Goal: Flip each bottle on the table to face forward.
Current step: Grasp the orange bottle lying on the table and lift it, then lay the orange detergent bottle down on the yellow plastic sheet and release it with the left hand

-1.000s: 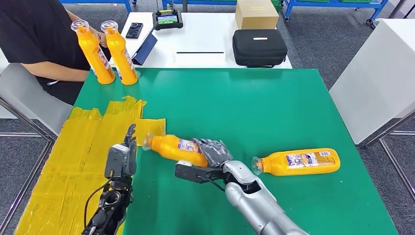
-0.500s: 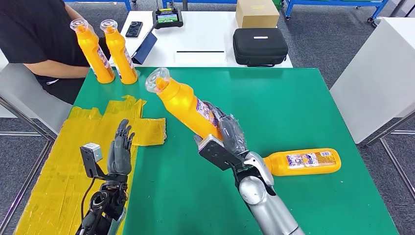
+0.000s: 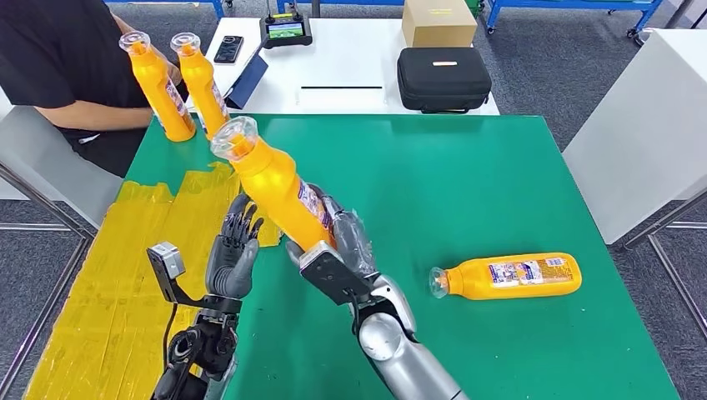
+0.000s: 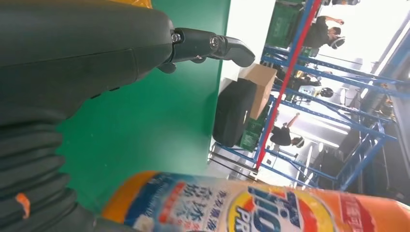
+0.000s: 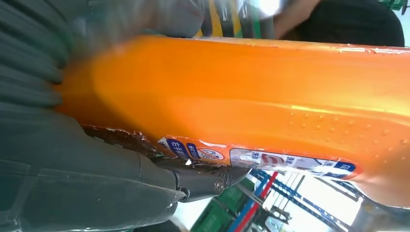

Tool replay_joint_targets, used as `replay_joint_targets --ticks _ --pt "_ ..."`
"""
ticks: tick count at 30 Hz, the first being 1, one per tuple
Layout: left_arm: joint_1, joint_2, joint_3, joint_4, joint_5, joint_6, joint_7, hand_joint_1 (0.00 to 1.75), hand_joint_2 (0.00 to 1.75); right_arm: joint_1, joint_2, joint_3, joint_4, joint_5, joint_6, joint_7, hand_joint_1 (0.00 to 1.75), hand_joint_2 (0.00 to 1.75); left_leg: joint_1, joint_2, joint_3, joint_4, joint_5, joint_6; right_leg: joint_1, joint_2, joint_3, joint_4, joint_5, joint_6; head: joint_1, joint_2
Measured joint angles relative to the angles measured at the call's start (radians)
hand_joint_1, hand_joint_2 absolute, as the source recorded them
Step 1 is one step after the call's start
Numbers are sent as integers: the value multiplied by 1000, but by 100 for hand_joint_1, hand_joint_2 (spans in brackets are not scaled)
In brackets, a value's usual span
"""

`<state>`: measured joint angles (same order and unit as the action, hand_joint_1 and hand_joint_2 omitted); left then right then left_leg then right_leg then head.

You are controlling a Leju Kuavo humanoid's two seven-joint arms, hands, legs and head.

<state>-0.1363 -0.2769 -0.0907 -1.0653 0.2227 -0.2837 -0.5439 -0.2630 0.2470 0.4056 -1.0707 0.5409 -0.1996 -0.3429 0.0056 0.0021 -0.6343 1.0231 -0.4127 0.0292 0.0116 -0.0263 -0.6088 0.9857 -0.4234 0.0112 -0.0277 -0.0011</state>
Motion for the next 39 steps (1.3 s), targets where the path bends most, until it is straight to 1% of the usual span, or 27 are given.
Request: replay_joint_targets --ticks 3,8,13,21,28,32,34,35,36,38,39 --pt "6 -1 -8 -15 2 2 2 0 175 -1 10 11 16 3 0 8 175 175 0 0 0 0 0 0 0 0 0 0 0 0 0 0" --pt "23 -13 -25 -69 -5 12 24 0 175 5 40 55 49 55 -3 61 175 175 0 0 0 0 0 0 0 0 0 0 0 0 0 0" --pt "46 -24 -42 -123 -11 15 50 0 175 4 54 79 114 96 -3 95 175 175 0 0 0 0 0 0 0 0 0 0 0 0 0 0" --pt "74 -35 -56 -168 -4 3 72 0 175 -11 54 84 218 119 -8 112 175 175 0 0 -1 0 0 0 0 0 -1 0 0 0 0 0" --pt "80 -35 -58 -171 -2 3 73 0 175 -16 55 82 238 134 -7 112 175 175 0 0 -1 0 0 0 0 0 -1 0 0 0 0 0" --pt "102 -34 -59 -176 8 6 73 2 175 -24 66 83 285 213 -12 117 175 175 0 0 -1 0 0 0 0 0 -1 0 0 0 0 0" --pt "108 -33 -58 -176 9 10 74 4 175 -27 68 88 296 226 -13 118 175 175 0 0 -1 0 0 0 0 0 -1 0 0 0 0 0" --pt "109 -32 -58 -176 11 12 74 16 175 -28 69 90 299 230 -14 118 175 175 0 0 -1 0 0 0 0 0 -1 0 0 0 0 0" --pt "111 -32 -58 -176 12 15 74 49 175 -29 70 94 301 233 -16 118 175 175 0 0 -1 0 0 0 0 0 -1 0 0 0 0 0" --pt "113 -32 -58 -176 16 20 74 134 175 -30 71 100 304 238 -20 118 175 175 0 0 -1 0 0 0 0 0 -1 0 0 0 0 0" --pt "113 -32 -58 -176 16 22 74 165 175 -30 72 103 306 239 -21 118 175 175 0 0 -1 0 0 0 0 0 -1 0 0 0 0 0"
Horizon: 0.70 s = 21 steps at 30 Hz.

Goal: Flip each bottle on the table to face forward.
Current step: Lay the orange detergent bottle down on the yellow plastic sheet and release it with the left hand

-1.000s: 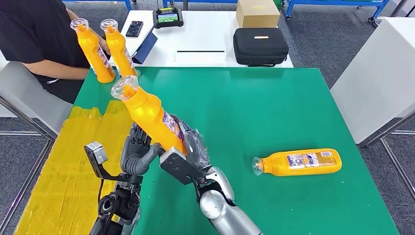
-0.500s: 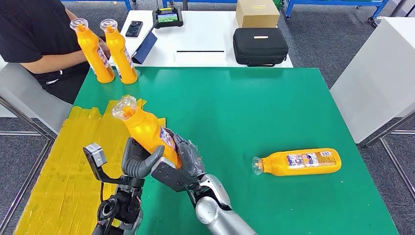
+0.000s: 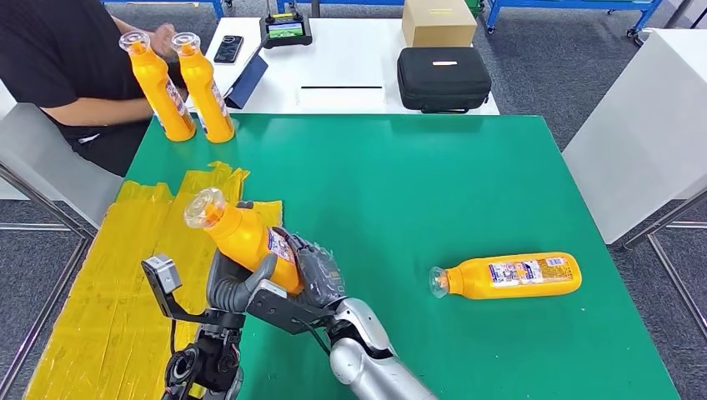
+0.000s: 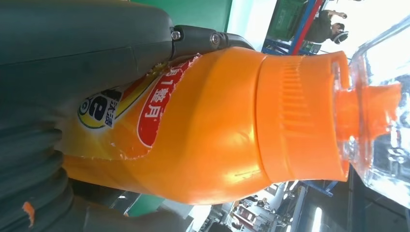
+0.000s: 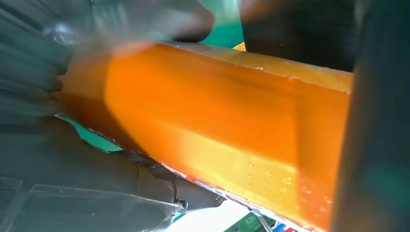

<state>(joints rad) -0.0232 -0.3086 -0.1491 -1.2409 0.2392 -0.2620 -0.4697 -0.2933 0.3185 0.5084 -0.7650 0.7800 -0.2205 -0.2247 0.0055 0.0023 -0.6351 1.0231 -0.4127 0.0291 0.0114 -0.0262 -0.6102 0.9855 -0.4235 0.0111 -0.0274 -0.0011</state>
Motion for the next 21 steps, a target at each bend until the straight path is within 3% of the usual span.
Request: replay_joint_targets --ticks 1,21 --pt "0 0 0 0 1 2 0 175 175 0 0 3 1 0 -1 0 175 175 0 0 0 0 0 0 0 0 0 0 0 0 0 0" --pt "29 3 18 -30 12 35 -25 175 175 -11 1 79 -2 -11 5 9 175 175 0 0 0 0 0 0 0 0 0 0 0 0 0 0"
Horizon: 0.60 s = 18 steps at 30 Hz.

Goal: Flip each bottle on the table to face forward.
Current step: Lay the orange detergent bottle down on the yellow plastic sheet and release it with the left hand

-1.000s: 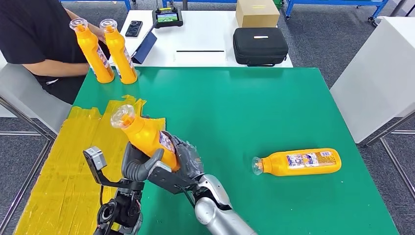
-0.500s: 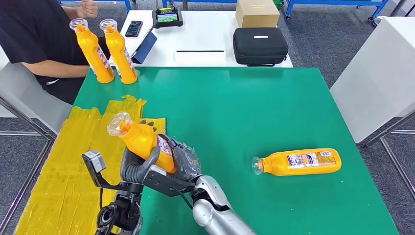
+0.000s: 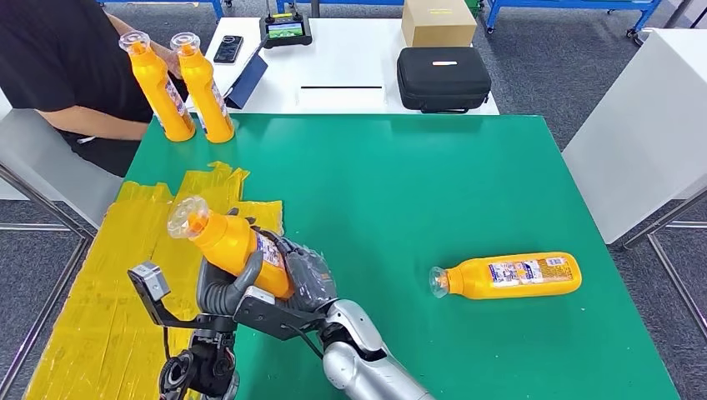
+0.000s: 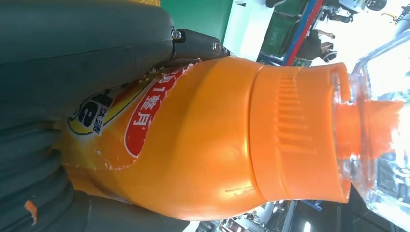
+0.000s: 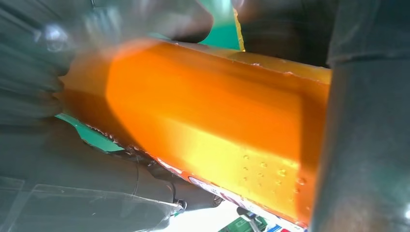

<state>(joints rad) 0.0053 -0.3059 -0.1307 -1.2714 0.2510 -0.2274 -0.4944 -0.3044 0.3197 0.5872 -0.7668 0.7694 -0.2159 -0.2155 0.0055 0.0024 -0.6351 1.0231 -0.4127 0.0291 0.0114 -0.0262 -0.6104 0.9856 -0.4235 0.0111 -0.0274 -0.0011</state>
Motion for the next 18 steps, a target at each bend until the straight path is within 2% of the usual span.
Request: replay_joint_targets --ticks 5,6,7,9,10,11,12,14,16,18 --pt "4 0 1 -5 0 0 0 175 175 -1 0 4 0 -1 0 0 175 175 0 0 0 0 0 0 0 0 0 0 0 0 0 0" --pt "4 0 1 -5 0 0 0 175 175 -1 0 5 0 -2 0 0 155 175 0 0 0 0 0 0 0 0 0 0 0 0 0 0" --pt "5 0 1 -7 0 0 0 175 175 -1 0 6 0 -2 0 0 111 175 0 0 0 0 0 0 0 0 0 0 0 0 0 0" --pt "6 0 1 -11 -5 3 0 175 175 -2 0 9 0 -6 -3 -1 24 87 0 0 0 0 0 0 0 0 0 0 0 0 0 0" --pt "6 0 1 -15 -14 10 -1 175 175 -2 -1 11 0 -8 -8 -2 0 44 0 0 0 0 0 0 0 0 0 0 0 0 0 0" --pt "7 0 1 -20 -39 27 -5 175 175 0 -2 14 -1 -12 -16 -3 0 0 0 0 0 0 0 0 0 0 0 0 0 0 0 0" --pt "7 0 0 -28 -91 72 -16 175 175 6 -6 17 -10 -16 -28 -2 0 0 0 0 0 0 0 0 0 0 0 0 0 0 0 0" --pt "7 2 2 -50 -270 227 -41 175 175 43 -28 20 -66 -23 -43 16 0 0 0 -1 0 0 0 0 0 0 0 0 0 0 0 0" --pt "6 8 17 -76 -482 410 -54 175 175 107 -65 13 -181 -19 -26 45 0 0 0 -1 -1 0 0 0 0 -1 0 0 0 0 0 0" --pt "3 17 48 -91 -657 549 -48 175 175 171 -106 -8 -317 -5 4 64 0 0 0 -1 -1 0 0 0 0 -1 -1 0 0 0 0 0"
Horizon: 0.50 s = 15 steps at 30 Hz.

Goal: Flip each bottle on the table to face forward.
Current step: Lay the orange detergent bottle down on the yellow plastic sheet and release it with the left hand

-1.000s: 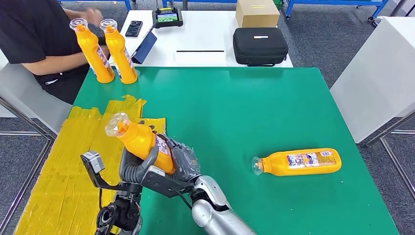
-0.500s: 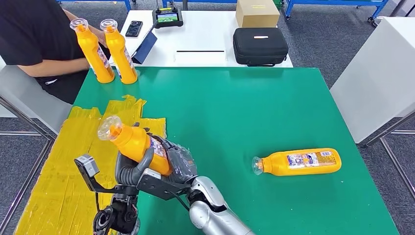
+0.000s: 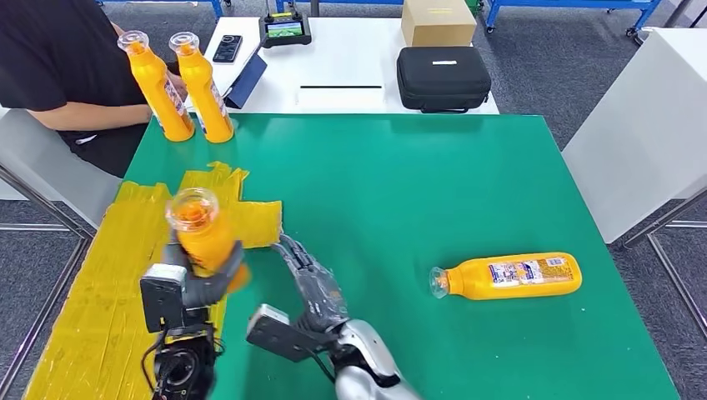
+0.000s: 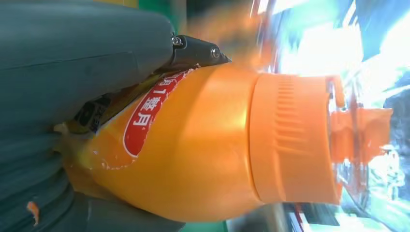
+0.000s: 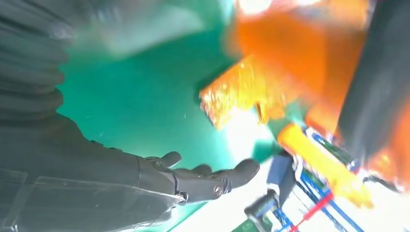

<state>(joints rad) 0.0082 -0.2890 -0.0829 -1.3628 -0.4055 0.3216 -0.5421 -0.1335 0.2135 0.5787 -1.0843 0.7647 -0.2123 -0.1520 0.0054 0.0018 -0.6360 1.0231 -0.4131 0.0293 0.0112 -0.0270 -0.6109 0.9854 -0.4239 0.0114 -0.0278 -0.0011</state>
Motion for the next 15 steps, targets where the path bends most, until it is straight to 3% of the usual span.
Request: replay_joint_targets --ticks 6,15 --pt "-33 35 78 63 -253 208 7 175 175 120 -104 -81 -288 19 41 -10 0 0 0 -1 0 0 0 0 0 -1 0 0 0 0 0 0" --pt "-56 57 102 173 -306 273 -5 175 175 151 -175 -136 -409 -2 57 -29 0 0 0 -1 0 0 1 0 0 -1 0 0 0 0 0 0"
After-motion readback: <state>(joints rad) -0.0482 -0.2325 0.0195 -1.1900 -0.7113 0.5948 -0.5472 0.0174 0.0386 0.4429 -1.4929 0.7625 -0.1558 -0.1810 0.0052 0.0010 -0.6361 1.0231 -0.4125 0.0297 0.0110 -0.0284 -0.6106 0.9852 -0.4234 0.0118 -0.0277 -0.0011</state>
